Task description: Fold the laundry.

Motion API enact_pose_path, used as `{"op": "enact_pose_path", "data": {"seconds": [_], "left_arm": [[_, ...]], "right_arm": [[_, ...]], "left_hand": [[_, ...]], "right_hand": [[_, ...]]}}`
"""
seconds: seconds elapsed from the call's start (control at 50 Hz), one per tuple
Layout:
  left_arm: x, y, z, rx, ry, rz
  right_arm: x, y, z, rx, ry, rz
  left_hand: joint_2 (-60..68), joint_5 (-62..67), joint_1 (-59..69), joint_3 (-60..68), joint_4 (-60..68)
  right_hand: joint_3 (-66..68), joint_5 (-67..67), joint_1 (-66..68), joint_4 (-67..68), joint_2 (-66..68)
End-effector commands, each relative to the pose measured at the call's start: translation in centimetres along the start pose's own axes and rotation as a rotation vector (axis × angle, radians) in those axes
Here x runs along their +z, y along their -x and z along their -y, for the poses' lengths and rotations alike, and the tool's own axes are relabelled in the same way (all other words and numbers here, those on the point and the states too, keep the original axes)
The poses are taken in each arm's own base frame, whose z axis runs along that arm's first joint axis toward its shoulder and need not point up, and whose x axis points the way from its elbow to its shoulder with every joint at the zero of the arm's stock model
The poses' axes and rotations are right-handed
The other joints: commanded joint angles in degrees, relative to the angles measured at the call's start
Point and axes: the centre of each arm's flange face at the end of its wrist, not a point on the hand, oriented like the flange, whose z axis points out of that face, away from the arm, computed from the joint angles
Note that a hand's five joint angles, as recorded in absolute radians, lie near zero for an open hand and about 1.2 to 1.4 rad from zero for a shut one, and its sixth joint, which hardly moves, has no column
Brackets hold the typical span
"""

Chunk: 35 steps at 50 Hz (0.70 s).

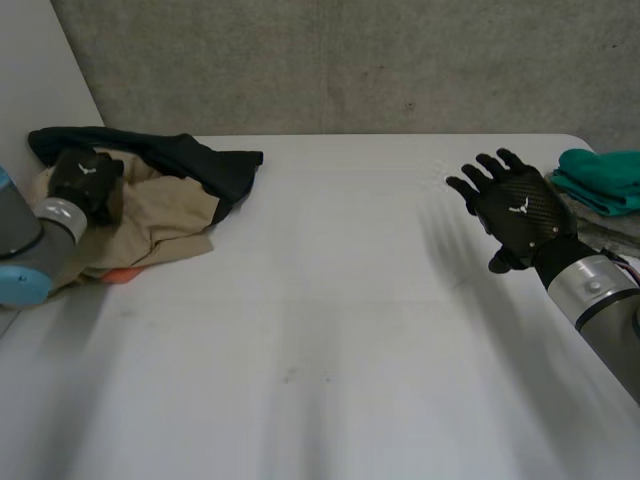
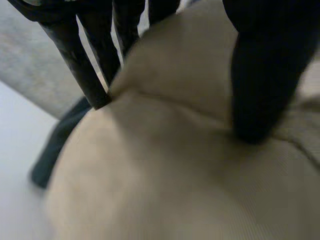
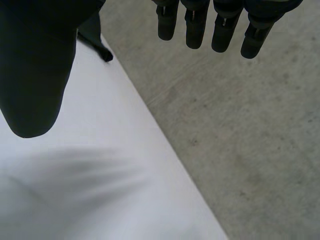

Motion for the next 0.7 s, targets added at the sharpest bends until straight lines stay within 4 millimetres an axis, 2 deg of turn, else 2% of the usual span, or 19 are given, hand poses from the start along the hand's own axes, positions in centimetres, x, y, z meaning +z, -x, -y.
{"op": "enact_pose_path", "data": {"seconds": [0.02, 0.04, 0.08, 0.1, 0.16, 0.18, 0.24, 0.26, 0.28, 0.32, 0.34, 0.4, 0.42, 0.46, 0.48, 0.56, 0.58, 0.64, 0.7], "left_arm": [[-0.2, -0.5, 3.0, 0.015, -0.070, 0.001], [-0.4, -0.1, 4.0, 0.018, -0.086, 0.012], [-1.2, 0.1, 7.3, 0.029, -0.140, 0.034], [-2.3, 0.1, 10.4, 0.035, -0.203, 0.046], [-3.8, -0.7, 13.9, 0.029, -0.292, 0.045], [-4.9, -1.6, 15.8, 0.013, -0.336, 0.027], [-7.2, -3.9, 18.9, -0.034, -0.401, -0.038], [-8.7, -5.9, 20.4, -0.081, -0.429, -0.098], [-9.5, -6.9, 21.0, -0.105, -0.438, -0.131], [-11.0, -9.0, 21.8, -0.153, -0.449, -0.198], [-12.5, -11.2, 22.4, -0.192, -0.457, -0.271], [-14.9, -14.5, 23.3, -0.236, -0.475, -0.384], [-16.2, -16.5, 23.7, -0.251, -0.488, -0.450], [-16.9, -18.5, 23.4, -0.259, -0.478, -0.506], [-17.4, -20.6, 22.6, -0.261, -0.456, -0.557], [-18.9, -24.9, 21.5, -0.253, -0.422, -0.660], [-19.3, -25.4, 21.4, -0.251, -0.419, -0.674], [-20.2, -26.0, 21.3, -0.242, -0.403, -0.697], [-20.5, -25.5, 21.7, -0.239, -0.391, -0.696]], "right_arm": [[0.0, -0.1, -0.4, 0.011, 0.020, 0.002], [0.1, -0.2, -0.4, 0.009, 0.020, -0.002], [0.1, -0.6, -0.4, 0.006, 0.025, -0.019], [0.1, -0.7, -0.3, 0.004, 0.025, -0.026], [0.1, -1.2, -0.1, -0.003, 0.030, -0.055], [0.0, -1.3, 0.1, -0.003, 0.030, -0.062], [-0.1, -2.0, 0.6, -0.008, 0.029, -0.100], [-0.1, -2.1, 0.7, -0.006, 0.030, -0.107], [-0.2, -2.2, 0.8, -0.008, 0.029, -0.116], [-0.2, -2.6, 1.2, -0.014, 0.028, -0.139], [-0.3, -2.7, 1.3, -0.016, 0.028, -0.147], [-0.4, -2.9, 1.5, -0.017, 0.028, -0.159], [-0.4, -2.9, 1.5, -0.017, 0.029, -0.161], [-0.5, -2.9, 1.4, -0.015, 0.034, -0.161], [-0.5, -2.9, 1.4, -0.015, 0.034, -0.161], [-0.5, -2.8, 1.3, -0.013, 0.038, -0.159], [-0.5, -2.7, 1.2, -0.013, 0.039, -0.158], [-0.5, -2.6, 1.1, -0.010, 0.046, -0.153], [-0.6, -2.3, 1.0, 0.007, 0.070, -0.131]], "left_hand": [[45.3, 46.0, 42.0, 45.4, 45.1], [45.3, 46.0, 42.0, 45.4, 45.1], [45.3, 46.0, 42.0, 45.4, 45.1], [45.3, 46.0, 42.0, 45.4, 45.1], [45.3, 46.0, 42.0, 45.4, 45.1], [45.3, 46.0, 42.0, 45.4, 45.1], [45.3, 46.0, 42.0, 45.4, 45.1], [45.3, 46.0, 42.0, 45.4, 45.1], [45.3, 46.0, 42.0, 45.4, 45.1], [45.3, 46.0, 42.0, 45.4, 45.1], [45.3, 46.0, 42.0, 45.4, 45.1], [45.3, 46.0, 42.0, 45.4, 45.1], [45.3, 46.0, 42.0, 45.4, 45.1], [45.3, 46.0, 42.0, 45.4, 45.1], [45.3, 46.0, 42.0, 45.4, 45.1], [45.3, 46.0, 42.0, 45.4, 45.1], [37.5, 38.2, 34.2, 37.6, 37.3], [-19.8, -19.0, -23.1, -19.6, -20.0], [-22.0, -21.3, -25.3, -21.9, -22.2]], "right_hand": [[-1.7, -2.8, -3.1, -2.0, -1.9], [-1.7, -2.8, -3.1, -2.0, -1.9], [-1.7, -2.8, -3.1, -2.0, -1.9], [-1.7, -2.8, -3.1, -2.0, -1.9], [-1.7, -2.8, -3.1, -2.0, -1.9], [-1.7, -2.8, -3.1, -2.0, -1.9], [-1.7, -2.8, -3.1, -2.0, -1.9], [-1.7, -2.8, -3.1, -2.0, -1.9], [-1.7, -2.8, -3.1, -2.0, -1.9], [-1.7, -2.8, -3.1, -2.0, -1.9], [-1.7, -2.8, -3.1, -2.0, -1.9], [-1.7, -2.8, -3.1, -2.0, -1.9], [-1.7, -2.8, -3.1, -2.0, -1.9], [-1.7, -2.8, -3.1, -2.0, -1.9], [-1.7, -2.8, -3.1, -2.0, -1.9], [-1.7, -2.8, -3.1, -2.0, -1.9], [-1.7, -2.8, -3.1, -2.0, -1.9], [-1.7, -2.8, -3.1, -2.0, -1.9], [-1.7, -2.8, -3.1, -2.0, -1.9]]}}
